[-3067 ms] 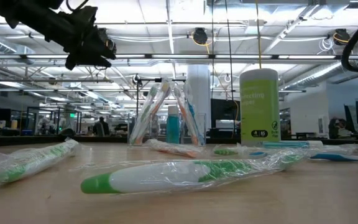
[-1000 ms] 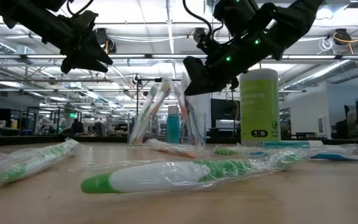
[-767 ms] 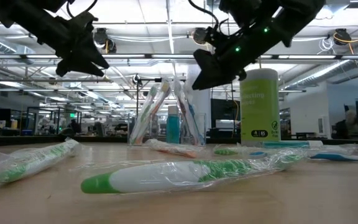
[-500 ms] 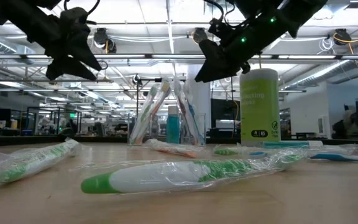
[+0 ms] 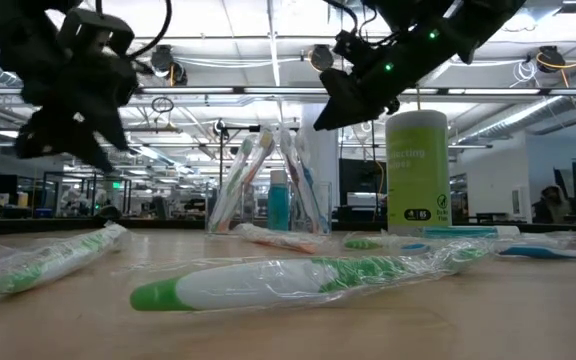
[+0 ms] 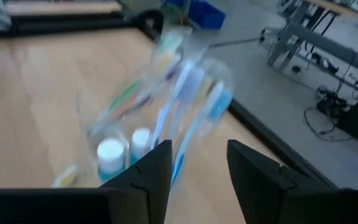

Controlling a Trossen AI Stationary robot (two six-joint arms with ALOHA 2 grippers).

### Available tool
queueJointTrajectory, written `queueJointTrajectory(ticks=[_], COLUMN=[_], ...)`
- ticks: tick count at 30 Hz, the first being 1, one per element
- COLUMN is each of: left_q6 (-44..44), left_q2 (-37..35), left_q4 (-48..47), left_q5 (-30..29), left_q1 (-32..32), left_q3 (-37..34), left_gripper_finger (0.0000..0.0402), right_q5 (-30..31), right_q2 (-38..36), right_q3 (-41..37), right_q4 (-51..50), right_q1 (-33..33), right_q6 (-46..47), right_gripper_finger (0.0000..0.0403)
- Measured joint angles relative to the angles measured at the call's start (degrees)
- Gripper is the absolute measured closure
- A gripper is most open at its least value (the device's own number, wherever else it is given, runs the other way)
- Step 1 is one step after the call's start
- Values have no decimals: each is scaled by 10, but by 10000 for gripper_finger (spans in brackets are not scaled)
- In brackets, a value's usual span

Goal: Pick & Place toothbrushing station
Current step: Put the green toothbrush into the transparent organizer

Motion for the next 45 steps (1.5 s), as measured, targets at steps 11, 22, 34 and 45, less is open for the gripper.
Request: queueJointTrajectory(ticks=[11,22,34,45], left_q6=[-174,-280,-185,-70], left_q2=[154,228,235,237], left_q4=[178,183,181,223], left_q5=[-5,17,56,48], left_q1=[-80,-71,-22,18], left_q3=[0,0,2,-1], left_gripper_finger=[238,238,257,375], right_q5=[0,0,-1,0], right_q2=[0,0,0,0], right_q3=[0,0,0,0], right_q4=[126,157,128,101], right_q1=[-17,-18,-8,19], right_q6=[-62,-82,-61,-60], right_gripper_finger=[255,257,261,261])
